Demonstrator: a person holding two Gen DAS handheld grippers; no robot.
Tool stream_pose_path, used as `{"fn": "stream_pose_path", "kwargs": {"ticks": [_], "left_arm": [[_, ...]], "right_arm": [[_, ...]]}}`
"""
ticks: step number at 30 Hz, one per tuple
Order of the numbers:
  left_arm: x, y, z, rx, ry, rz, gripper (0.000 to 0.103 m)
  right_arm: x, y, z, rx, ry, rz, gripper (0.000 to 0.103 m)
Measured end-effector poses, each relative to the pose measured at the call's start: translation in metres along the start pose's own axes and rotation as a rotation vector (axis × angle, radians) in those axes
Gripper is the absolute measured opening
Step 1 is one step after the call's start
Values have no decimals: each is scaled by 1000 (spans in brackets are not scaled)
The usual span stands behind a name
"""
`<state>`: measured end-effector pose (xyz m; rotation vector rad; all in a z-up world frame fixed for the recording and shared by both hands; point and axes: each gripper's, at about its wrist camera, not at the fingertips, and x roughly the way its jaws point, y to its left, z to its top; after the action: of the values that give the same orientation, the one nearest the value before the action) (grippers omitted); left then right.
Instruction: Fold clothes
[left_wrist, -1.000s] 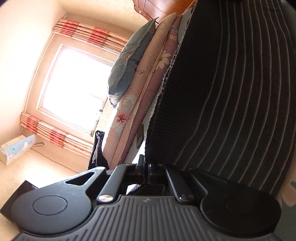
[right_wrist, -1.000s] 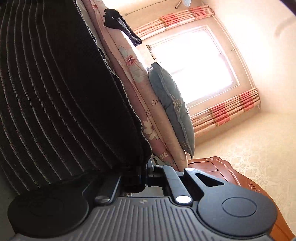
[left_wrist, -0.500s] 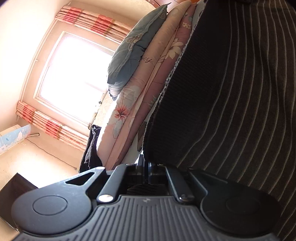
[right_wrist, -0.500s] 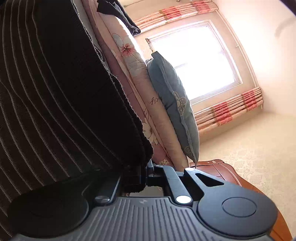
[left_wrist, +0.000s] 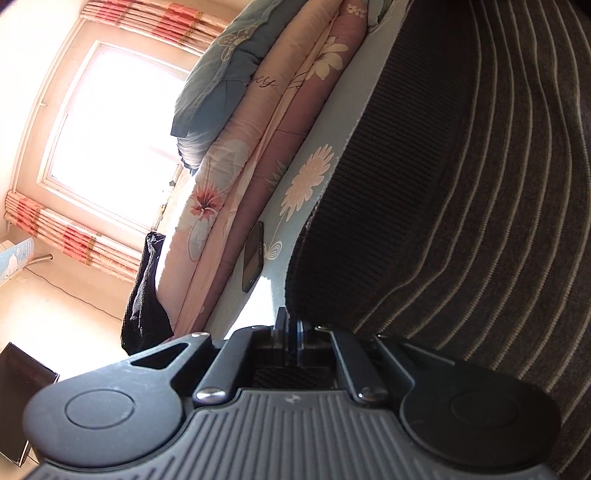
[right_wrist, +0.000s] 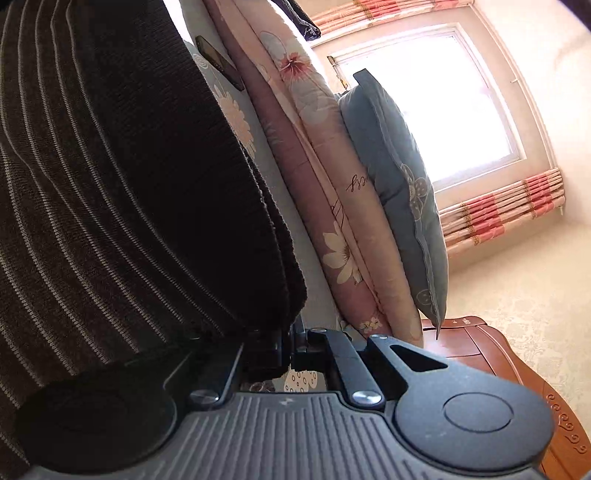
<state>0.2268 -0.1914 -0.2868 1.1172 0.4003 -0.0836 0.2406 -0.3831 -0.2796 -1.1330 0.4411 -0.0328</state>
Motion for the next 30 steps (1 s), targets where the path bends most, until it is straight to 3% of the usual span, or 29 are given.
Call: {"fn": "stream_pose_path", "kwargs": {"ticks": [11,13,17,21,24,28,30], "left_arm": [[26,-14,-1,51,25,-22,4],[29,-14,-4,43,32,-25,12],[33,-3,-9,-5,42,-26,12],[54,15,2,-77,65,-40,11],[74,31,12,-146,79,-61,12],[74,66,9,-254,84,-82,12],[70,86,2,-316,98,-94,12]], "right_arm": [[27,2,-4,46,40,54,4],[32,2,-2,64,49,71,7],[38,-2,-1,92,59,100,11],[42,-12,-3,146,61,120,30],[50,-30,-6,245,78,210,31],[66,-60,-15,416,127,307,62],[77,-78,-23,513,145,390,63]]}}
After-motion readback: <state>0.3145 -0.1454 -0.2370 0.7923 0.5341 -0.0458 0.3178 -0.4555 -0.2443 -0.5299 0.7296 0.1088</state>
